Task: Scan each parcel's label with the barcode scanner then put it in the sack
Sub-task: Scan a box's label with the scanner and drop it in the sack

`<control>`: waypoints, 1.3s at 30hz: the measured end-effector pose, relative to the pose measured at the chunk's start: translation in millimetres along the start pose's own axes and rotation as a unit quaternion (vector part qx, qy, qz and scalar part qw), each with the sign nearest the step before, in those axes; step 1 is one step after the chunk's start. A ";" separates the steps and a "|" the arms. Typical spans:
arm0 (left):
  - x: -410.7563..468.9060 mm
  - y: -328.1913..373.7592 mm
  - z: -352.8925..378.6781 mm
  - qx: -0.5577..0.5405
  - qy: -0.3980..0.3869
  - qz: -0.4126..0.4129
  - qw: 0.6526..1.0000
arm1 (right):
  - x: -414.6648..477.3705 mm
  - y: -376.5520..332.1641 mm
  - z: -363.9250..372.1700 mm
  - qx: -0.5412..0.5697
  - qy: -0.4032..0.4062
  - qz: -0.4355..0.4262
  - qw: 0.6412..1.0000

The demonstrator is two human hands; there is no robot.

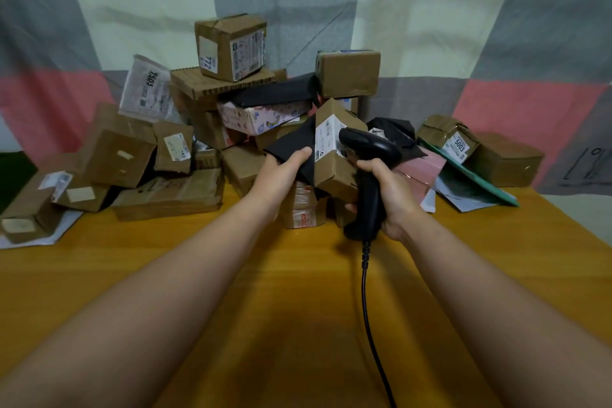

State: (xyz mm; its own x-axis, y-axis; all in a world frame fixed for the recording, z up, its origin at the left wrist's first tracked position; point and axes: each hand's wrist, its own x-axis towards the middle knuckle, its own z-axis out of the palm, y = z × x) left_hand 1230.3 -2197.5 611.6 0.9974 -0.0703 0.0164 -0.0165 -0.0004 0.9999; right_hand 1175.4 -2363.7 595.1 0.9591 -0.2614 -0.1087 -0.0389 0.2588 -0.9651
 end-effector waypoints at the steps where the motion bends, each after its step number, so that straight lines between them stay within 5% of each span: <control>1: -8.6 -0.8 -5.1 0.011 0.000 0.003 1.000 | -7.3 2.2 3.0 0.004 -0.004 0.000 1.000; 7: -52.5 -6.9 -53.7 0.081 -0.010 0.028 0.996 | -48.3 16.8 33.3 0.018 -0.071 0.016 0.997; 12: -74.0 4.0 -94.0 0.129 0.083 0.036 0.988 | -72.3 27.2 72.9 0.058 -0.158 0.043 0.985; 16: -83.5 10.8 -108.1 0.261 0.157 0.078 0.949 | -75.6 31.3 87.8 0.072 -0.123 0.030 0.989; 19: -87.5 12.0 -113.1 0.385 0.123 0.089 0.910 | -76.0 29.1 85.5 0.072 -0.091 0.018 0.993; 27: -100.9 10.9 -87.1 0.238 -0.020 0.057 0.969 | -101.0 24.9 66.4 0.088 -0.045 -0.035 0.994; 31: -107.1 12.6 -75.5 0.189 -0.003 0.165 0.968 | -122.9 29.0 59.6 0.038 -0.035 -0.029 0.998; 34: -116.4 10.8 -83.6 0.344 0.021 0.246 0.906 | -142.9 35.8 46.8 0.012 -0.026 -0.061 0.998; 39: -144.9 -33.4 -117.0 0.533 -0.057 0.310 0.785 | -176.7 58.9 23.2 0.011 0.003 -0.066 0.998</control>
State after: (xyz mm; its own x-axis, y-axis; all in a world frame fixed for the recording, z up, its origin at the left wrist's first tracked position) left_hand 1094.6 -2070.6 576.0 0.7630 -0.4751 0.4383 -0.6058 -0.7621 0.2286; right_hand 1010.1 -2280.7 563.1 0.9537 -0.3001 0.0177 0.0944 0.2429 -0.9655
